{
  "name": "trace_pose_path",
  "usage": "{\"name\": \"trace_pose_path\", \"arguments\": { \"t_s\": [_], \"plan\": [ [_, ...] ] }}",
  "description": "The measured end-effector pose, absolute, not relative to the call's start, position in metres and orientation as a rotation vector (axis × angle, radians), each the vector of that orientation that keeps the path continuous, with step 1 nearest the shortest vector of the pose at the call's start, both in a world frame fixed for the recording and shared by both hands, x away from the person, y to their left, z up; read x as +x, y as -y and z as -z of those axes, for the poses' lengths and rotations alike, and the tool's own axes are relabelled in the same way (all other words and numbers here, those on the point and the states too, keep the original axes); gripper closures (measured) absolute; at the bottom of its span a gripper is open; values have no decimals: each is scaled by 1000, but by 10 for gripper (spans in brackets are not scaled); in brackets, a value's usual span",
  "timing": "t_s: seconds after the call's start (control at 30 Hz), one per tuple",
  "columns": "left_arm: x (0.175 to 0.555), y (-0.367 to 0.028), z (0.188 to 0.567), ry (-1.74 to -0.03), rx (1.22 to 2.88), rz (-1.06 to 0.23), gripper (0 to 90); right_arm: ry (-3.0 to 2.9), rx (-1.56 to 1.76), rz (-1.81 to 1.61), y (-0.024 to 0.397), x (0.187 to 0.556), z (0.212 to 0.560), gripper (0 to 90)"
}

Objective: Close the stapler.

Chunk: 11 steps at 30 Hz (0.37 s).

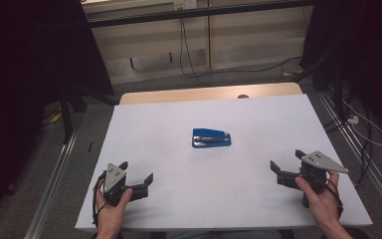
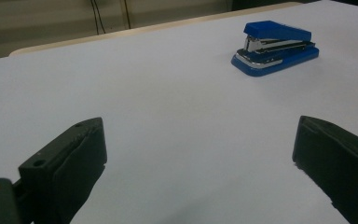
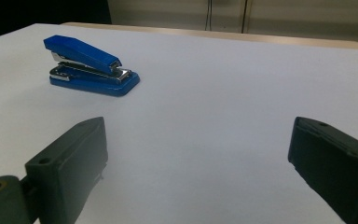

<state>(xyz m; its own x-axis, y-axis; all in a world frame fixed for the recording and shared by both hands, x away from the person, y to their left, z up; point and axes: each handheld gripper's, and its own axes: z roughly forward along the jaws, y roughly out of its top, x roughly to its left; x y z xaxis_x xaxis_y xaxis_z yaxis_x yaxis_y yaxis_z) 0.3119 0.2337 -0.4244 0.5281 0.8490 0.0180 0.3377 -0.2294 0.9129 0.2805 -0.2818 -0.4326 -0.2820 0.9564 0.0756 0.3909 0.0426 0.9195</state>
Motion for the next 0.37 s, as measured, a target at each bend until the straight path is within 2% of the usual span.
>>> {"name": "trace_pose_path", "arguments": {
  "t_s": [0.37],
  "plan": [
    [316, -235, 422, -982, 1771, -637, 30, -1714, 1339, -1251, 279, 284, 432, 42]
  ]
}}
